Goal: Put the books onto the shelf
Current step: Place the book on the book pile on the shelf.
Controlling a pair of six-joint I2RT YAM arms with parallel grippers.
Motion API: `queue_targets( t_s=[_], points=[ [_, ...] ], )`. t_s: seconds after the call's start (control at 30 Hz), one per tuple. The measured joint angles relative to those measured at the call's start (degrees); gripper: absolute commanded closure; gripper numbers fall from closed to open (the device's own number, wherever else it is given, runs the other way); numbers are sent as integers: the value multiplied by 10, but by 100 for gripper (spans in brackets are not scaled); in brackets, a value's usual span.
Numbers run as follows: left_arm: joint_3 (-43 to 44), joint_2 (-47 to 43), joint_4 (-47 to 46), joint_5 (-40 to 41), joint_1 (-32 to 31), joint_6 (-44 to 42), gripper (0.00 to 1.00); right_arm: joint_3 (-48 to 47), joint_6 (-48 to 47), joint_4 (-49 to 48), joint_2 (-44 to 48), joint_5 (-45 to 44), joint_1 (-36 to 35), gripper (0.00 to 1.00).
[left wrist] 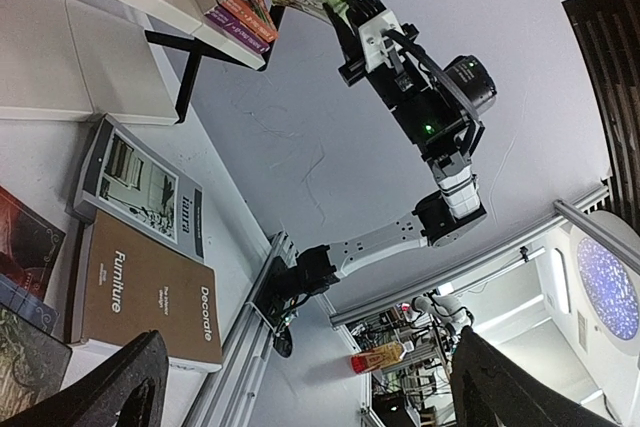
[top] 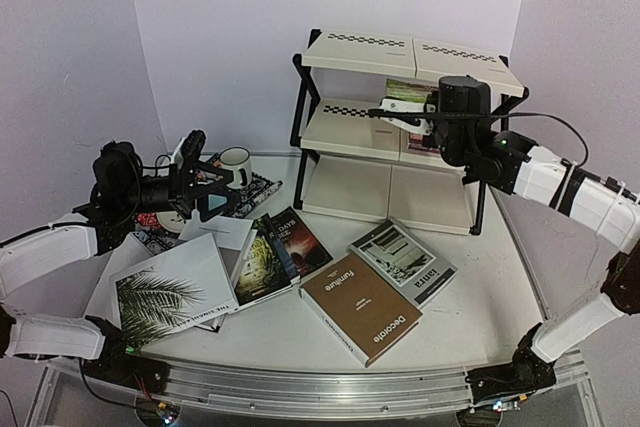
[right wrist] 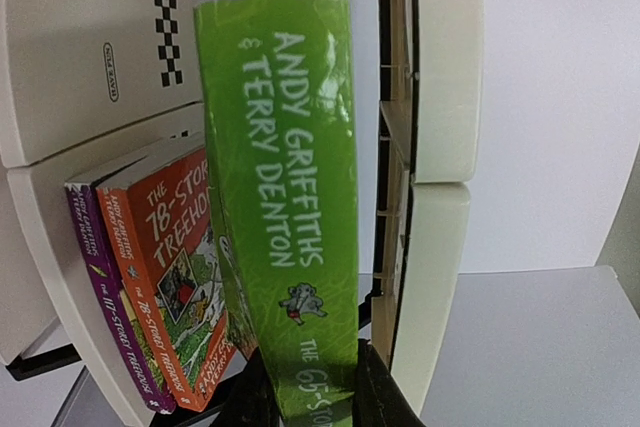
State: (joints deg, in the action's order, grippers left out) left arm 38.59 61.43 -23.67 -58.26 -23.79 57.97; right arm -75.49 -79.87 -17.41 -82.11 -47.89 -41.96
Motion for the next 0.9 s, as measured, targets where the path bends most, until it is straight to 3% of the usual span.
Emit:
queue_targets(
  t_s=[0.53, 0.9],
  points=[
    [-1, -7, 13, 0, 0, -26, 1, 27, 2, -18, -19, 68, 114, 100],
    [-4, -7, 13, 4, 0, -27, 1, 23, 4, -41, -65, 94, 146, 100]
  ],
)
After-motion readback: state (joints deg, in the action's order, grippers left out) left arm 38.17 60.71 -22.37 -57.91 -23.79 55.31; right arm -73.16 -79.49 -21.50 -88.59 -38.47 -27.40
